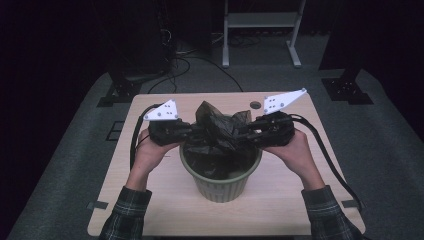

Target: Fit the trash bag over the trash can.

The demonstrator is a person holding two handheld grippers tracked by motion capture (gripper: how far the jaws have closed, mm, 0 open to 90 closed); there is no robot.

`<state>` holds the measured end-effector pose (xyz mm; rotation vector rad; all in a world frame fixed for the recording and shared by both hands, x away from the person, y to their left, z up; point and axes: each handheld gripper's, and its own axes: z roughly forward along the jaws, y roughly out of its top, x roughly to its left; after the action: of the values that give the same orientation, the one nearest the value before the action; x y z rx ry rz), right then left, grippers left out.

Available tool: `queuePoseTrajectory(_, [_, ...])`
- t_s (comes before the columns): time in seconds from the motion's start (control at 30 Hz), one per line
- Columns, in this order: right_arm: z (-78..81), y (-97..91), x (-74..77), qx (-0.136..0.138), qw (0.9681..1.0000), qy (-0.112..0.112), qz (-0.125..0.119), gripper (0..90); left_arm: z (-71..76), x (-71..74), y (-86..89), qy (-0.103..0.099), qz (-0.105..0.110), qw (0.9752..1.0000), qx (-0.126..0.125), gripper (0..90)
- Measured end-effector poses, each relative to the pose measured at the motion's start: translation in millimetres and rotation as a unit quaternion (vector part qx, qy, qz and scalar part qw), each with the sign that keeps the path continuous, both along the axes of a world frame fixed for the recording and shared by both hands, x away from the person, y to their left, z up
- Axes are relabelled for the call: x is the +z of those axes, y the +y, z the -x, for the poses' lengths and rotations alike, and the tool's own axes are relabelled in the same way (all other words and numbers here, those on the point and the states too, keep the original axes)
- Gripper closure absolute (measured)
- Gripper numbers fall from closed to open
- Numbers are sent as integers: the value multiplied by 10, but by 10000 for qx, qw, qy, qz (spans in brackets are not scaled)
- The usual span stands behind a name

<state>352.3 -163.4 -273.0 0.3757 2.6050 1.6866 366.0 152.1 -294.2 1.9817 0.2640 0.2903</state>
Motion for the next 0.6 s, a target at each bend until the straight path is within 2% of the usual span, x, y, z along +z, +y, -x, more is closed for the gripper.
queuePoseTrajectory(0.07, [2,20,-17,-60,9999,-122,66,852,10,1,24,6,10,10000,27,897])
queuePoseTrajectory(0.1, [5,13,-19,-75,9998,-177,98,892,12,1,53,1,11,10000,59,897])
queuePoseTrajectory(0.23, [27,-104,4,-256,9991,-327,115,897,15,-15,273,37,120,9996,239,898])
queuePoseTrajectory(0.33, [30,-317,-19,-503,9980,-372,99,897,35,-29,385,31,156,9993,337,898])
queuePoseTrajectory(0.5, [38,-610,-111,-777,9964,-339,66,898,59,-55,548,11,171,9985,522,898])
queuePoseTrajectory(0.6, [53,-817,-187,-1028,9941,-319,90,899,79,-69,657,-16,143,9978,654,899])
